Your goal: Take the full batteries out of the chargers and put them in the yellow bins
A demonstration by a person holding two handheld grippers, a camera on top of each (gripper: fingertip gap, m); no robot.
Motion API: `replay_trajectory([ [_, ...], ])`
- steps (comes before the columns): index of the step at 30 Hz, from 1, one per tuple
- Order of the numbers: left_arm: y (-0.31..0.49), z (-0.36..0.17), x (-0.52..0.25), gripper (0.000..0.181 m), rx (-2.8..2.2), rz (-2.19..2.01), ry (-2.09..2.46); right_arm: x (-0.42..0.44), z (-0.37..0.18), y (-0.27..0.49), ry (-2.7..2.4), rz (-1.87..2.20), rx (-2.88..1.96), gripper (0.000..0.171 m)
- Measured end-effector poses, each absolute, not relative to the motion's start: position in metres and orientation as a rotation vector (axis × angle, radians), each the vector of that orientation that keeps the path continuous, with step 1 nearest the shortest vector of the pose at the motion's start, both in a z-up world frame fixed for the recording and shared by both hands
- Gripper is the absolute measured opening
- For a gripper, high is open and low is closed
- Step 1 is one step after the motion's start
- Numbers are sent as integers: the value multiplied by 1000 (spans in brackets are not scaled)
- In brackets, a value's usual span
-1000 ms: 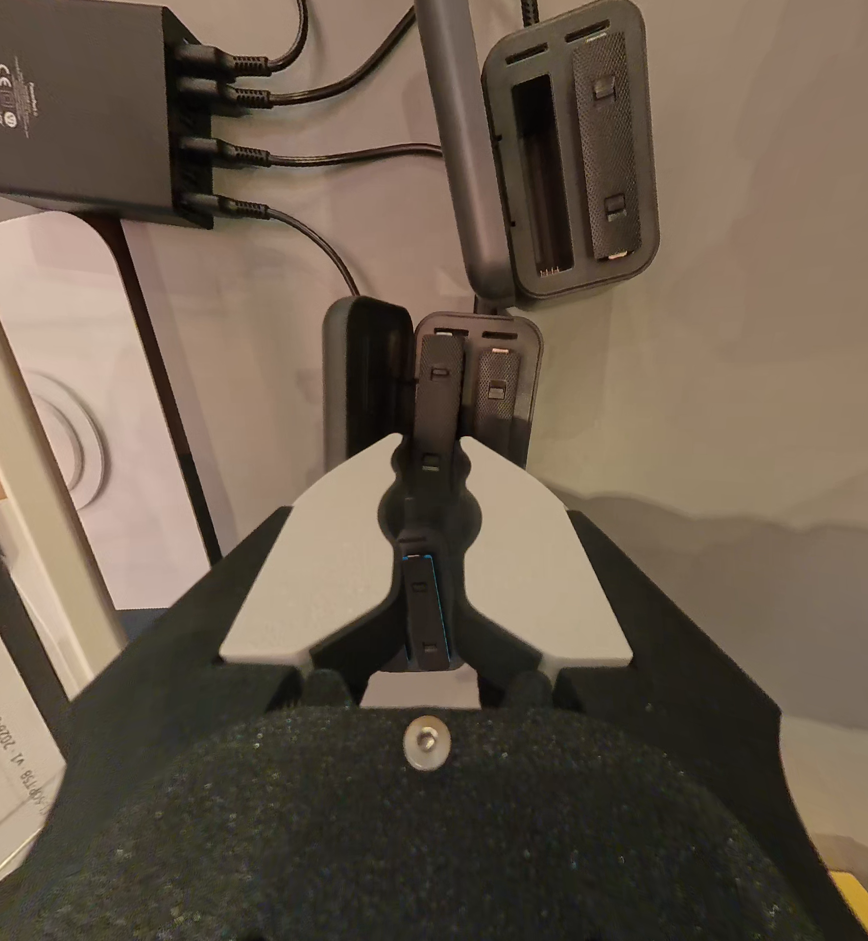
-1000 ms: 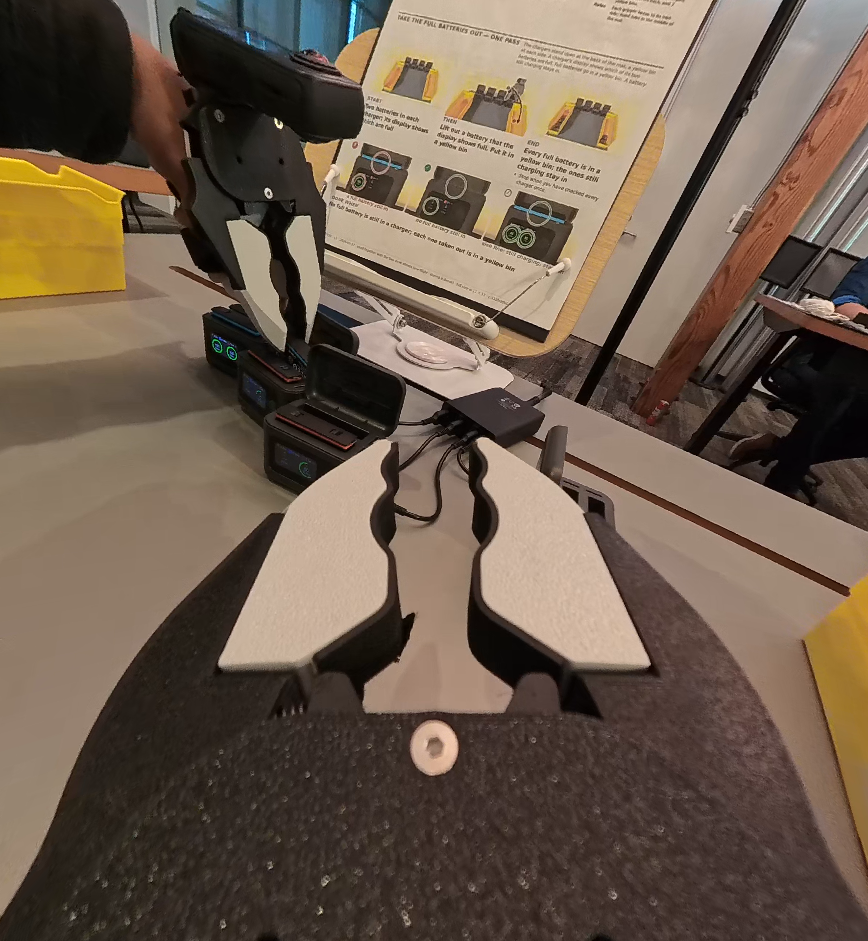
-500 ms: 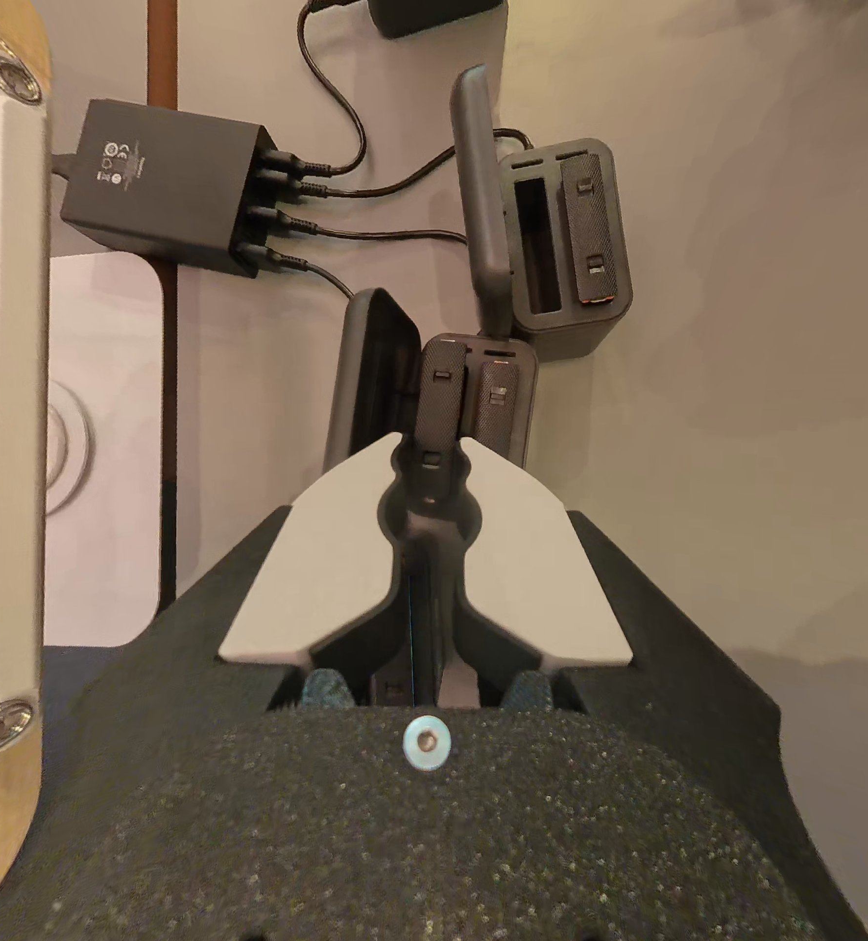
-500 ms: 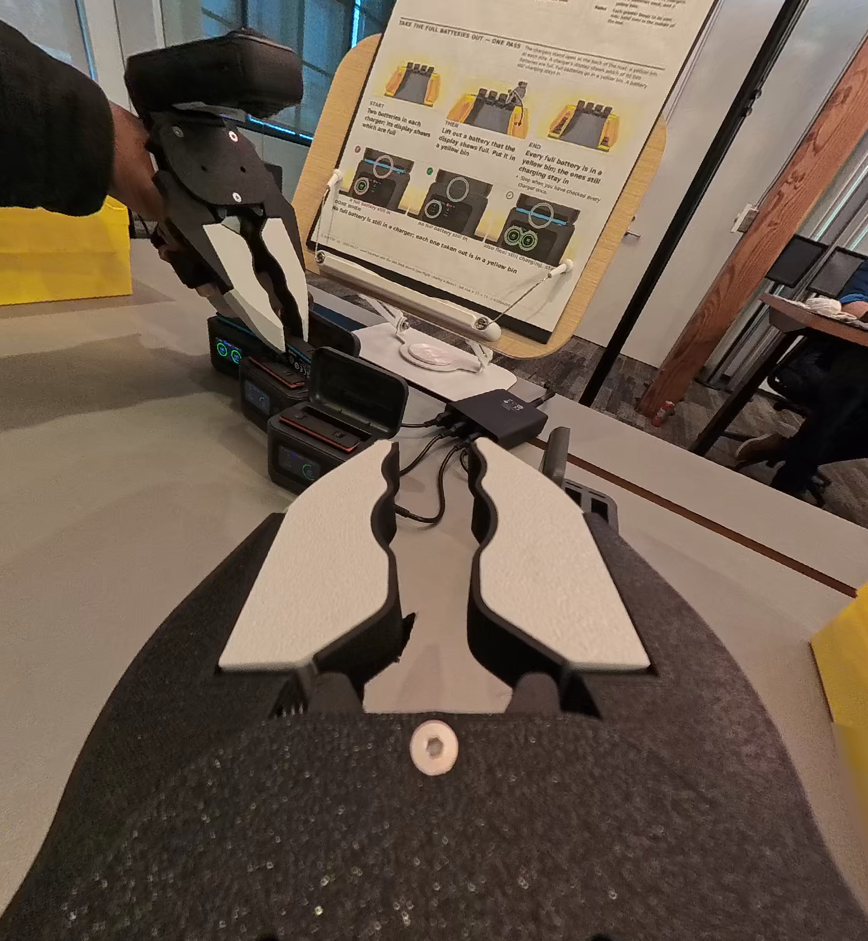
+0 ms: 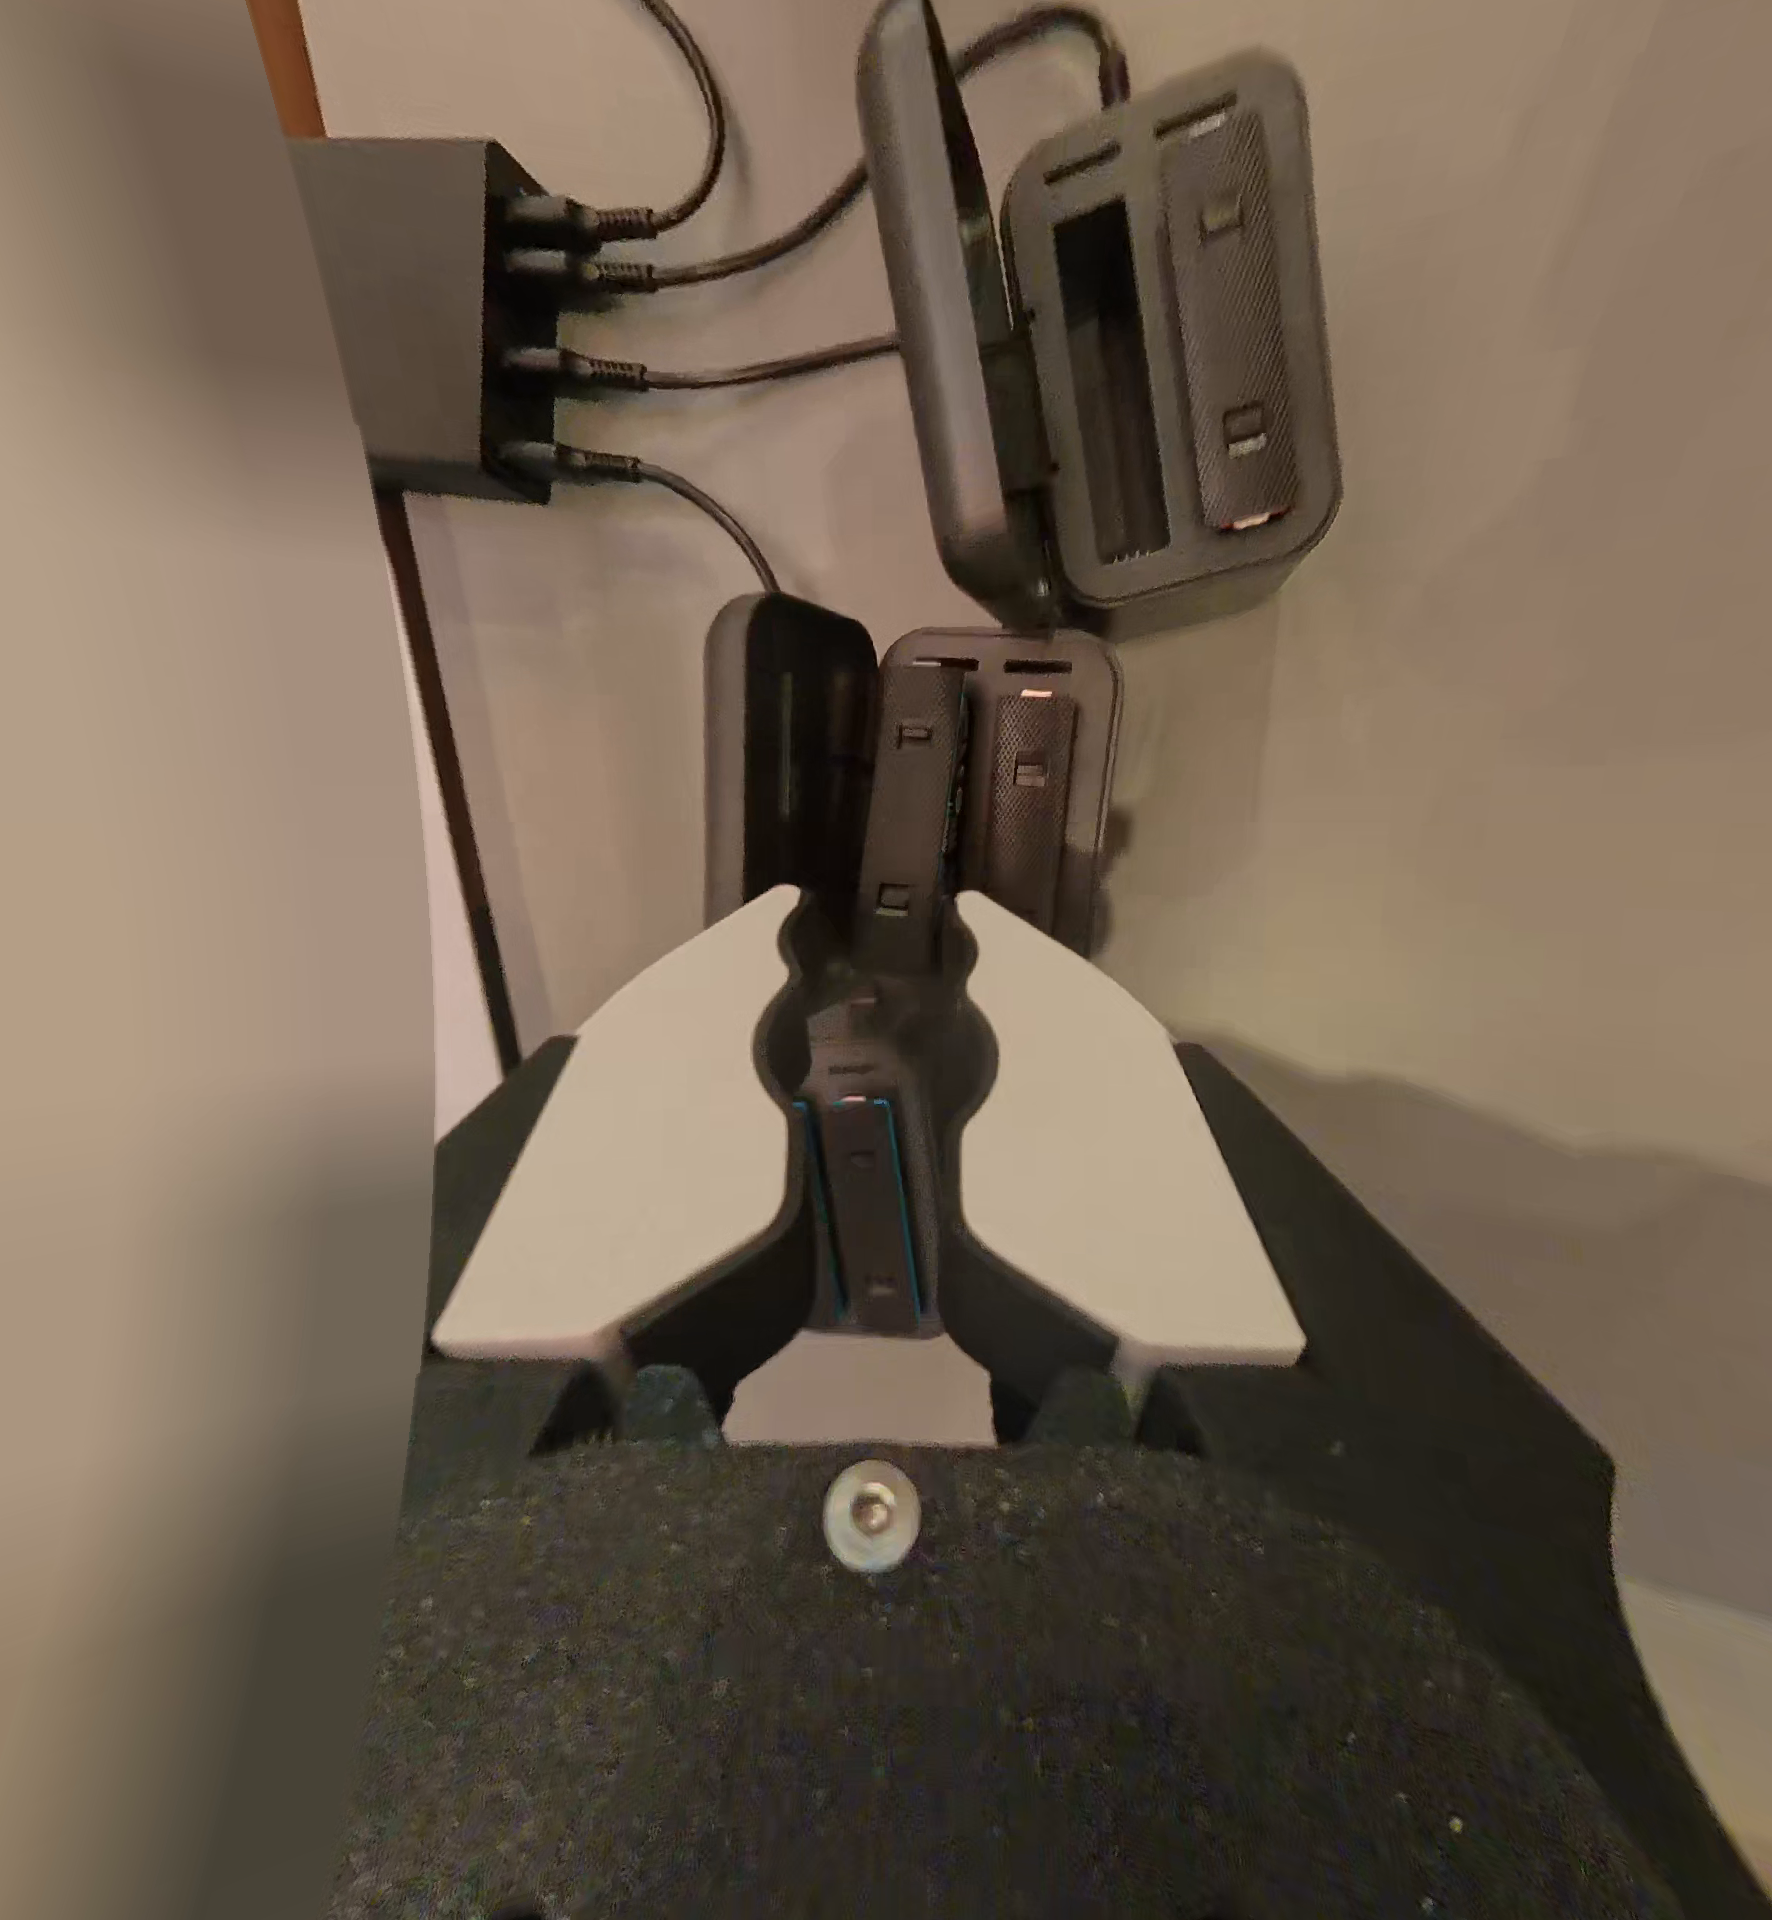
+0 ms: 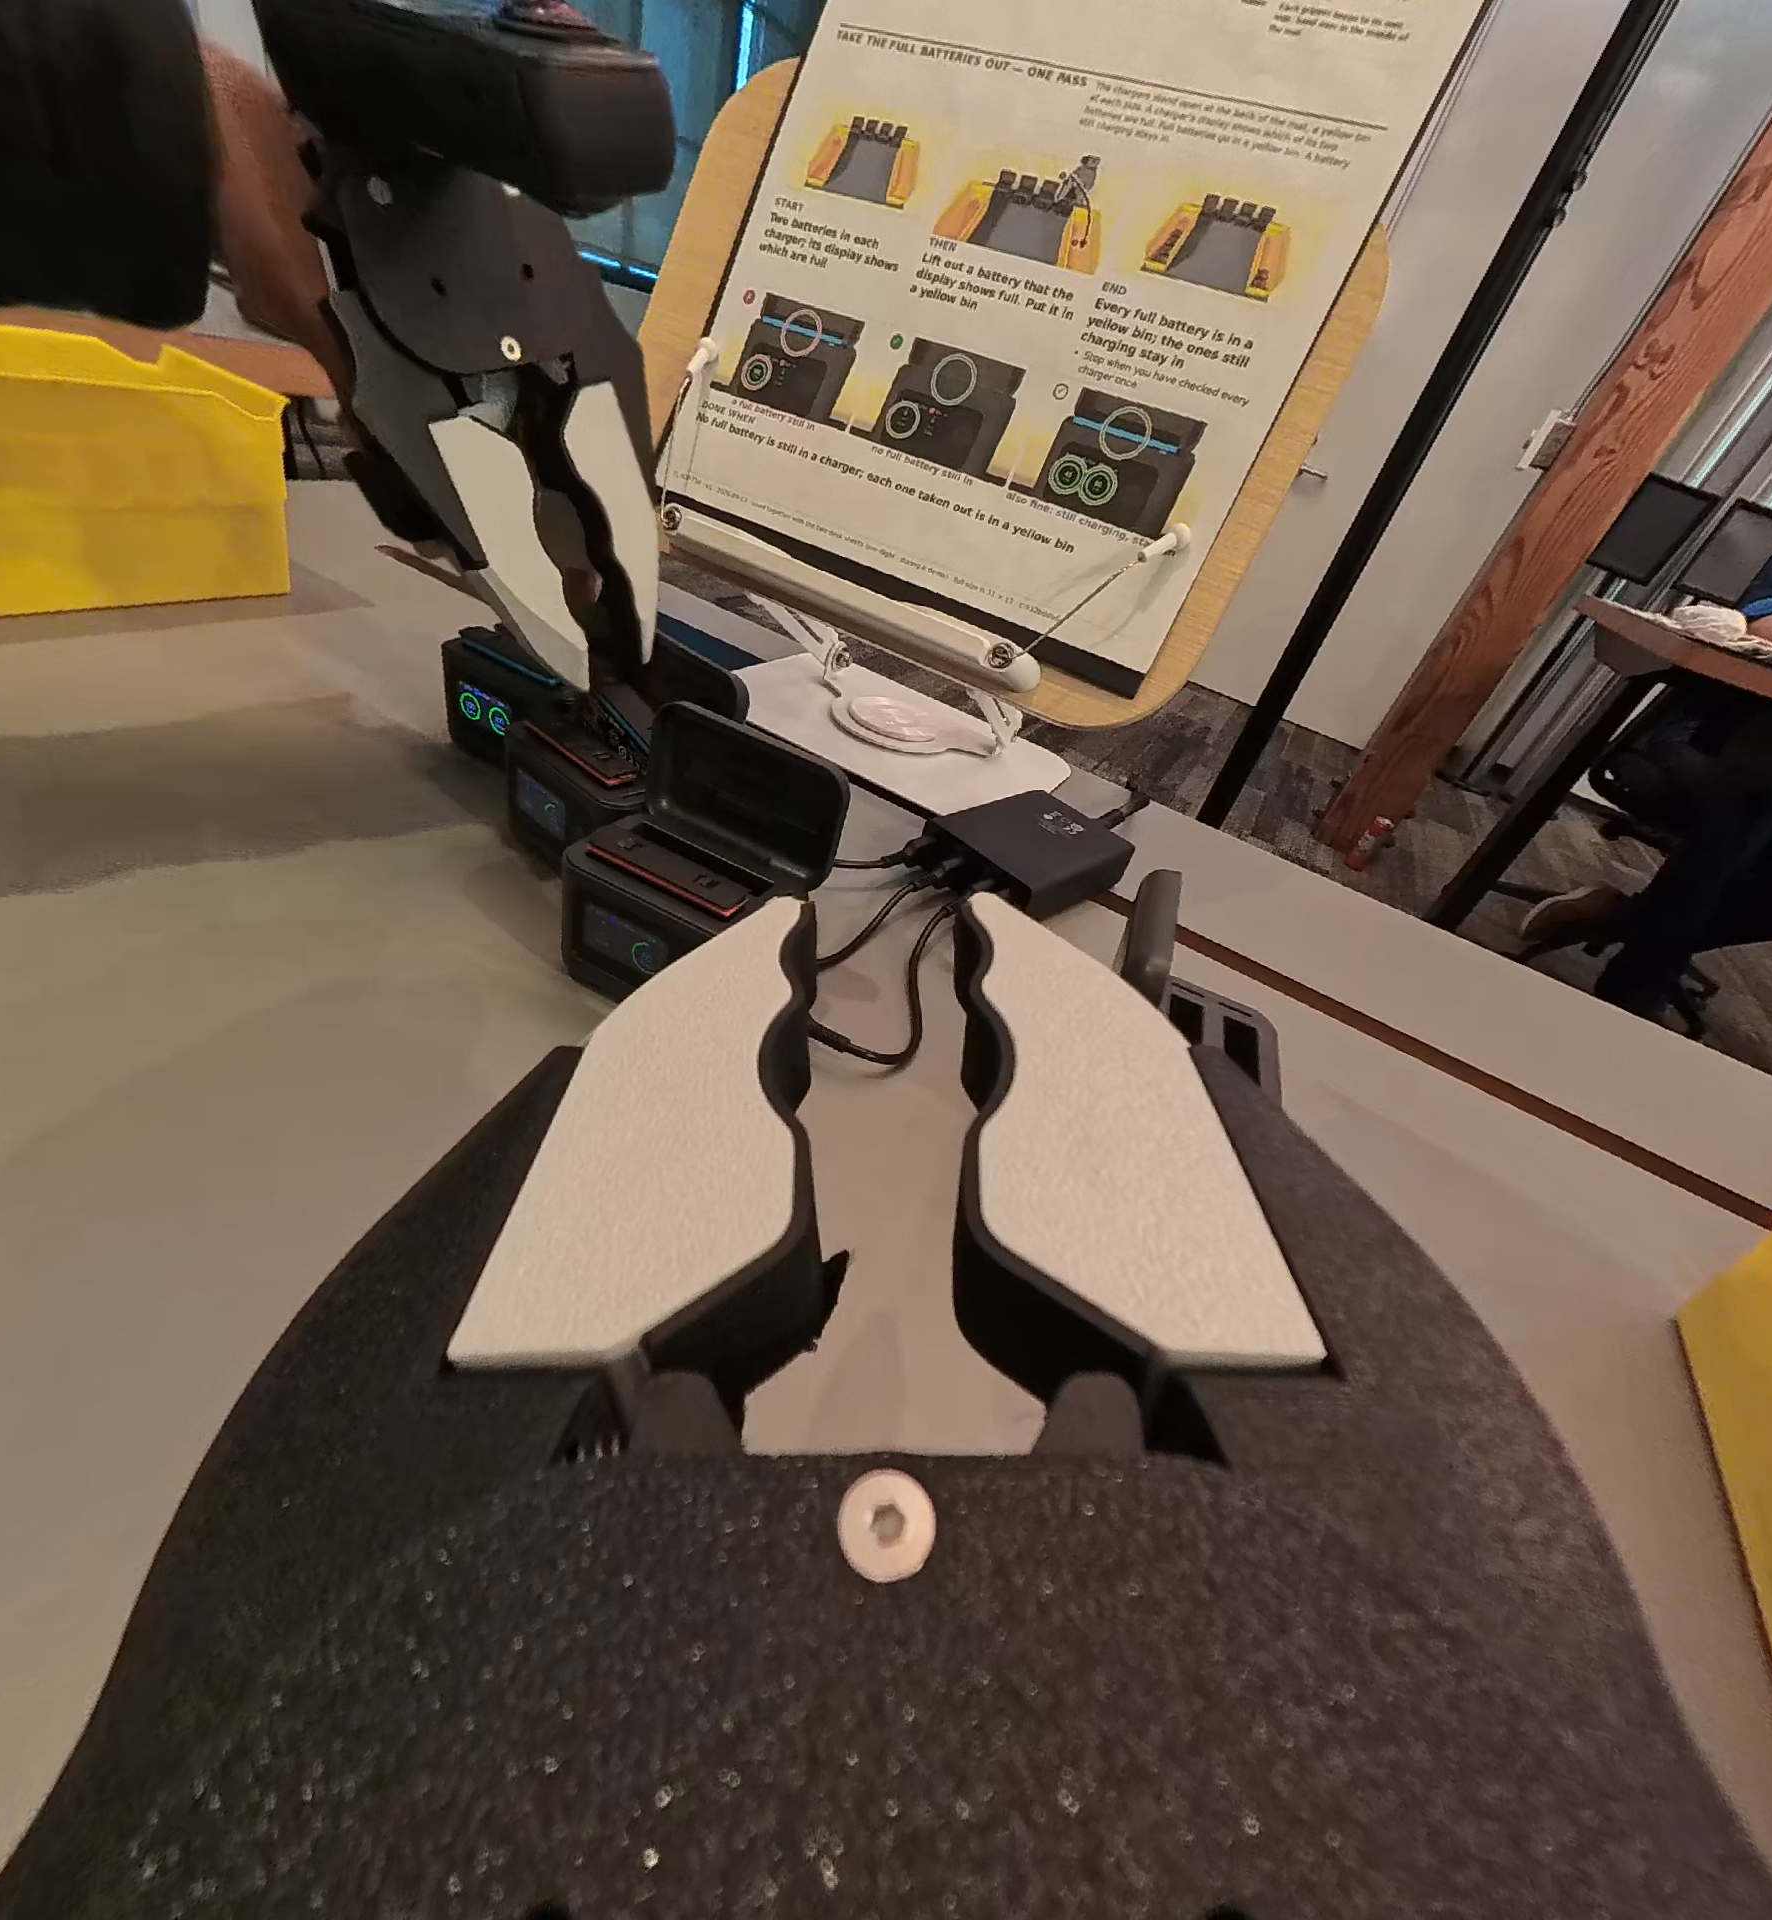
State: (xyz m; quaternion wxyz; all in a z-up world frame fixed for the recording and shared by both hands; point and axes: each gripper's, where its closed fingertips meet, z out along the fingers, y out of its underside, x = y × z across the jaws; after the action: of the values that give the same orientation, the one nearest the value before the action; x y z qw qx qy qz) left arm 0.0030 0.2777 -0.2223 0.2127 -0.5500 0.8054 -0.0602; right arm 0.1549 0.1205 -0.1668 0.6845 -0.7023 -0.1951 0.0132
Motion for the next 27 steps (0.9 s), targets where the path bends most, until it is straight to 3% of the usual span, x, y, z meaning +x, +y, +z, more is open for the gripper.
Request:
replay_trajectory([
  [14,273,-240,16,17,-1462,324,2564,154,-166,120,-446,46,-1579,25],
  [27,272,-229,13,16,-1568,-247,2320,153,-168,121,-450,55,-1585,25],
])
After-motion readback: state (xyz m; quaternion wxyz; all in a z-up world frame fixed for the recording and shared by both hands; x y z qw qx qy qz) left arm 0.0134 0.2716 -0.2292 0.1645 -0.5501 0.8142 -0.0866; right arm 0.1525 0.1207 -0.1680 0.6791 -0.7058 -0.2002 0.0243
